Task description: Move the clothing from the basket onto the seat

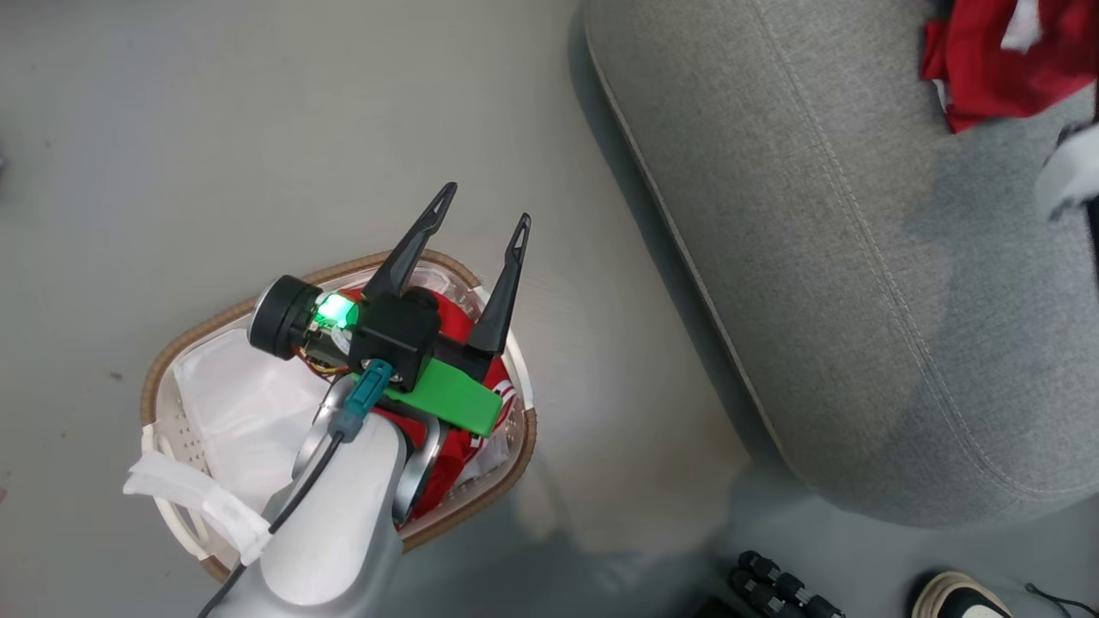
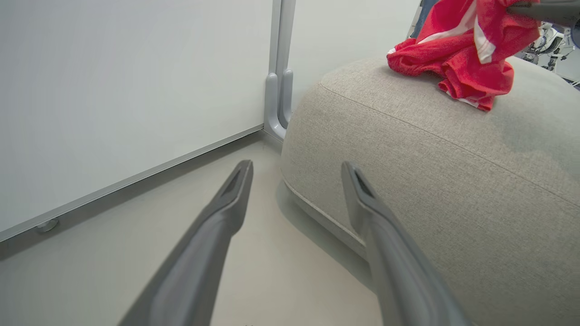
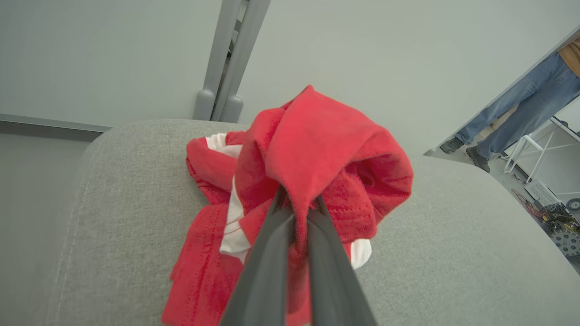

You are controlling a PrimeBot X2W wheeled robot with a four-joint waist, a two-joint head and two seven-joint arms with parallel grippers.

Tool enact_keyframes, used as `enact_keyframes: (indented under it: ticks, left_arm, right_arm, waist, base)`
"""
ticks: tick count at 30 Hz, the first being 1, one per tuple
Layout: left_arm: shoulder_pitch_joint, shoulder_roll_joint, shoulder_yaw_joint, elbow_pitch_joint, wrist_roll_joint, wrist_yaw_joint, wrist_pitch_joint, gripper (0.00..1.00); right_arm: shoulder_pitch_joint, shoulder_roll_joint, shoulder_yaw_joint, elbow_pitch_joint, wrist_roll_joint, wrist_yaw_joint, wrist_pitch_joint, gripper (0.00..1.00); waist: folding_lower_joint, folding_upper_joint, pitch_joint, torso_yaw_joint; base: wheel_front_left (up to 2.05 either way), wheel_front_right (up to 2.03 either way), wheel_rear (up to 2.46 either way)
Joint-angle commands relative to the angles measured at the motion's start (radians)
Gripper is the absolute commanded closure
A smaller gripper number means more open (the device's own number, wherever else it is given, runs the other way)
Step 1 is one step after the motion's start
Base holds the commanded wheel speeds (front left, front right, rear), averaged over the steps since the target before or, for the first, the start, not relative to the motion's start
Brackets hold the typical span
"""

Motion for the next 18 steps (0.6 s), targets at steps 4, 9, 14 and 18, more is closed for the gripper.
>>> enact_keyframes:
  ticks: [4,9,14,18]
  left_arm:
    - [0.019,-0.003,0.008,0.010,-0.017,0.000,0.000,0.00]
    - [0.043,-0.005,0.063,-0.025,-0.021,0.028,0.000,0.00]
    - [0.081,-0.007,0.117,-0.038,-0.025,0.043,0.001,0.00]
    - [0.123,-0.007,0.159,-0.043,-0.028,0.057,0.000,0.00]
  right_arm:
    - [0.159,0.042,-0.052,0.005,-0.020,-0.002,-0.002,0.00]
    - [0.294,0.092,-0.123,-0.053,-0.004,-0.001,-0.002,0.00]
    - [0.399,0.137,-0.144,-0.125,0.009,-0.001,-0.002,0.00]
    - [0.453,0.173,-0.118,-0.188,0.027,-0.001,-0.002,0.00]
  waist:
    - [-0.0001,-0.0001,-0.047,0.024]
    - [-0.0001,-0.0001,-0.098,0.036]
    - [-0.0001,-0.0001,-0.158,0.065]
    - [-0.0001,-0.0001,-0.210,0.098]
  base:
    - [0.00,0.00,0.00]
    - [0.00,0.00,0.00]
    - [0.00,0.00,0.00]
    - [0.00,0.00,0.00]
